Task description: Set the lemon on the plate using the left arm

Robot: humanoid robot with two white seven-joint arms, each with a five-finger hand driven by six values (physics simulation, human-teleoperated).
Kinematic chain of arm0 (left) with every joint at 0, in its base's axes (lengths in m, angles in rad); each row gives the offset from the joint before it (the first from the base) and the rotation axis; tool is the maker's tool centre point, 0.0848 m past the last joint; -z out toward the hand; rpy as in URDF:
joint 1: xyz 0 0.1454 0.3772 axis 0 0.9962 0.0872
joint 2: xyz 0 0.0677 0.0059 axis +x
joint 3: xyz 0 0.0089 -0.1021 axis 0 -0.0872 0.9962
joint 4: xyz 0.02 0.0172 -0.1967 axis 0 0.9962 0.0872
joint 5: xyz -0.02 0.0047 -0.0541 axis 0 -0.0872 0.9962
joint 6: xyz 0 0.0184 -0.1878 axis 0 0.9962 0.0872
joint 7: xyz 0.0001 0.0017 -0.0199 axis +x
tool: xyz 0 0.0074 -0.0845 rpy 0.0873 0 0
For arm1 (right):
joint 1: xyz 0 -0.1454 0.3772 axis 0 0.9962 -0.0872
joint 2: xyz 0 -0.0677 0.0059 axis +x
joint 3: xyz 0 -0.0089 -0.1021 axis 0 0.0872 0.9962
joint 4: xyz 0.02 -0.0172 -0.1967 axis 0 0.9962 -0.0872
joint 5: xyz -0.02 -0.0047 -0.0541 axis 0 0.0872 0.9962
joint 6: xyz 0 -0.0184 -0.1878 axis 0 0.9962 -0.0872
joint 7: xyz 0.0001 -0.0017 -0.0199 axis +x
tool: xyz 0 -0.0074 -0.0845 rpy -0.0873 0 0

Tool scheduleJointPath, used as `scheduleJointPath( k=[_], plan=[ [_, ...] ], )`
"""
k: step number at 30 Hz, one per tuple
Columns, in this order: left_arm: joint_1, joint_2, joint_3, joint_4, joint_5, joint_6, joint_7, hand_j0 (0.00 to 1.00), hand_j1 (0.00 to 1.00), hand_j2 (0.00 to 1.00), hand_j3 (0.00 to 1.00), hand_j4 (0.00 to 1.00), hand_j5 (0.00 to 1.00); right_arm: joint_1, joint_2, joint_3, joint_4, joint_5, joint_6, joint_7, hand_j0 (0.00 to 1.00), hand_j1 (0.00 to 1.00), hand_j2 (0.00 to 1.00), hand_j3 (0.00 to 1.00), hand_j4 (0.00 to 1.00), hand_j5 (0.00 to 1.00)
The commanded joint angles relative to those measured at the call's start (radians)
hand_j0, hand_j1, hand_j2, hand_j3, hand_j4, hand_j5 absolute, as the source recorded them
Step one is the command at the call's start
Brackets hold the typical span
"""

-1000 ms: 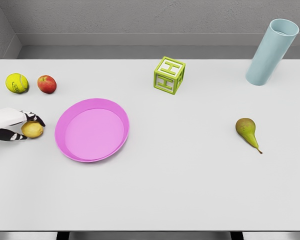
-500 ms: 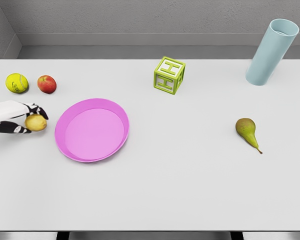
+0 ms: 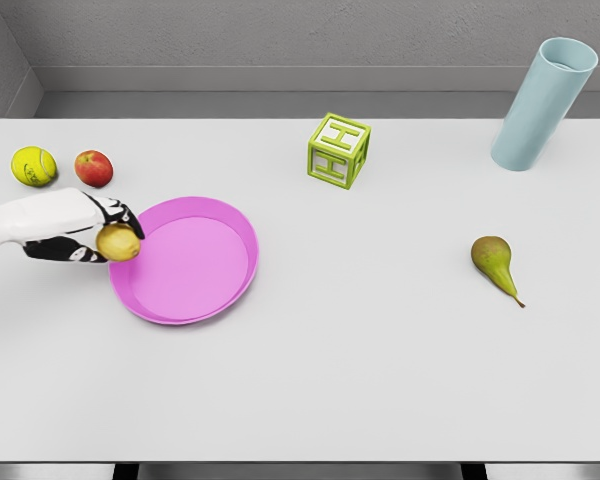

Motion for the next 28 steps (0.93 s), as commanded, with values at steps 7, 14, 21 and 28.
scheduleJointPath(
  k=[7,14,21,28],
  plan=[
    [0.000,-0.011,-0.007,-0.072,0.002,0.003,-0.011,0.47,0.47,0.47,0.47,0.47,0.47,0.000,0.000,0.000,0.000,0.000,0.000,0.000,1.00,1.00,1.00,1.00,1.00,1.00],
    [0.000,-0.028,-0.016,-0.130,-0.001,0.003,-0.011,0.84,0.84,0.84,0.84,0.84,0.84,0.000,0.000,0.000,0.000,0.000,0.000,0.000,1.00,1.00,1.00,1.00,1.00,1.00],
    [-0.003,-0.022,0.006,-0.124,-0.007,0.003,-0.011,1.00,1.00,1.00,1.00,1.00,1.00,0.000,0.000,0.000,0.000,0.000,0.000,0.000,1.00,1.00,1.00,1.00,1.00,1.00],
    [0.021,0.032,0.067,-0.064,0.002,0.003,-0.011,1.00,1.00,1.00,1.00,1.00,1.00,0.000,0.000,0.000,0.000,0.000,0.000,0.000,1.00,1.00,1.00,1.00,1.00,1.00]
  ],
)
